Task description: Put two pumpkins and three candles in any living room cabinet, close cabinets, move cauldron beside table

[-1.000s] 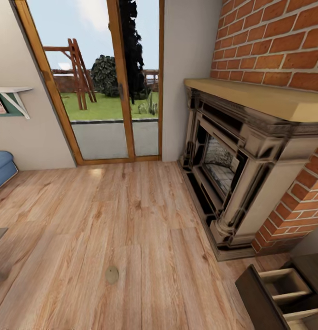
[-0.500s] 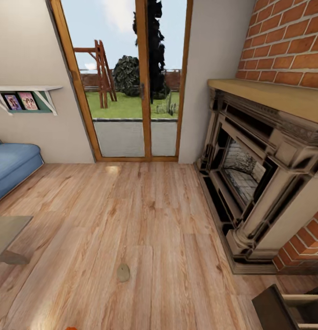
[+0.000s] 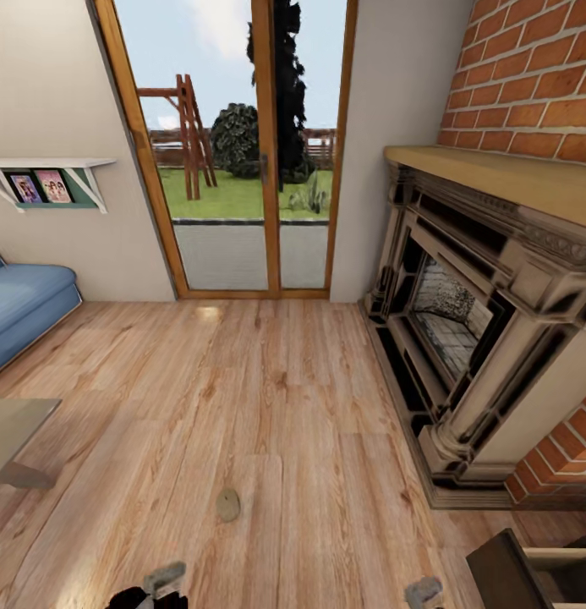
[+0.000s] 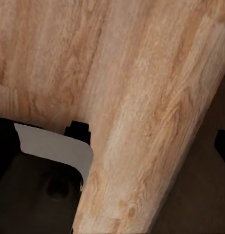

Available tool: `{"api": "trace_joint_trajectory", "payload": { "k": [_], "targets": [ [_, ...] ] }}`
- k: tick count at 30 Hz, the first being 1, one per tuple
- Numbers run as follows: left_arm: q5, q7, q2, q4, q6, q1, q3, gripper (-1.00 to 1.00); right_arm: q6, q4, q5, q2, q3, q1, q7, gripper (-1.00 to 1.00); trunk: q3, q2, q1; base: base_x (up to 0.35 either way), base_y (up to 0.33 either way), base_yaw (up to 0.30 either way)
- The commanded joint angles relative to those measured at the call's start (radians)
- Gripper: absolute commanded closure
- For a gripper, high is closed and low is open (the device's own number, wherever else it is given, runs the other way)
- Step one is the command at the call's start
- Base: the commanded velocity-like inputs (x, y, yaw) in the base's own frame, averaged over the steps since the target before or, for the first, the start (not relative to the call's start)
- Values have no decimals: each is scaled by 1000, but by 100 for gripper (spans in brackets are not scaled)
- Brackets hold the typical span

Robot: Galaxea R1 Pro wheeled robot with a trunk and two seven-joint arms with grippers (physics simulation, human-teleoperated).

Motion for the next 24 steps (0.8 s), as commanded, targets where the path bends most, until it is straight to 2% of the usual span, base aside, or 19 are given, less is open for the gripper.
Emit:
{"api": "trace_joint_trajectory", "payload": {
  "k": [1, 3, 4, 7, 9, 10, 11, 12, 13, 14, 15, 16, 18, 21, 24],
  "targets": [
    [-1, 1, 1, -22, 79, -46, 2, -100, 19, -40, -20, 24, -1, -24, -3, -100, 0, 0, 0, 0, 0, 0],
    [-1, 2, 2, -27, 108, -82, 2, -100, 26, -89, -28, 41, -1, -32, -3, -100, 0, 0, 0, 0, 0, 0],
    [-2, 4, 1, -30, 129, -118, 5, -100, 32, -165, -35, 55, -2, -38, -2, -100, 0, 0, 0, 0, 0, 0],
    [-3, 6, 4, -39, 135, -142, 9, -100, 37, -227, -38, 67, -1, -47, -1, -100, 0, 0, 0, 0, 0, 0],
    [-3, 6, 9, -39, 142, -188, 16, -100, 45, -289, -39, 86, -1, -57, -2, -100, 0, 0, 0, 0, 0, 0],
    [-4, 12, 28, -34, 153, -257, 55, -100, 78, -409, -45, 116, 1, -78, -8, -100, 0, 0, 0, 0, 0, 0],
    [-4, 17, 31, -34, 154, -262, 56, -100, 81, -410, -46, 119, 1, -87, -9, -100, 0, 0, 0, 0, 0, 0],
    [-4, 45, 37, -34, 158, -278, 59, -100, 106, -403, -51, 134, 1, -118, -13, -100, 0, 0, 0, 0, 0, 0],
    [-1, 180, 33, -39, 187, -339, 69, -100, 269, -312, -60, 153, -1, -218, -40, -100, 0, 0, 0, 0, 0, 0],
    [-1, 202, 28, -40, 190, -349, 70, -100, 286, -296, -64, 154, -2, -233, -43, -100, 0, 0, 0, 0, 0, 0],
    [-1, 262, 10, -41, 197, -380, 72, -100, 319, -258, -83, 155, -3, -275, -49, -100, 0, 0, 0, 0, 0, 0],
    [-1, 296, -1, -42, 199, -400, 72, -100, 332, -241, -102, 156, -3, -300, -52, -100, 0, 0, 0, 0, 0, 0],
    [0, 350, -19, -43, 203, -451, 73, -100, 353, -216, -163, 155, -4, -349, -58, -100, 0, 0, 0, 0, 0, 0],
    [1, 372, -41, -42, 209, -519, 74, -100, 362, -207, -207, 158, -3, -376, -85, -100, 0, 0, 0, 0, 0, 0],
    [1, 378, -59, -40, 239, -575, 75, -100, 365, -206, -217, 161, -3, -383, -113, -100, 0, 0, 0, 0, 0, 0]
  ]
}}
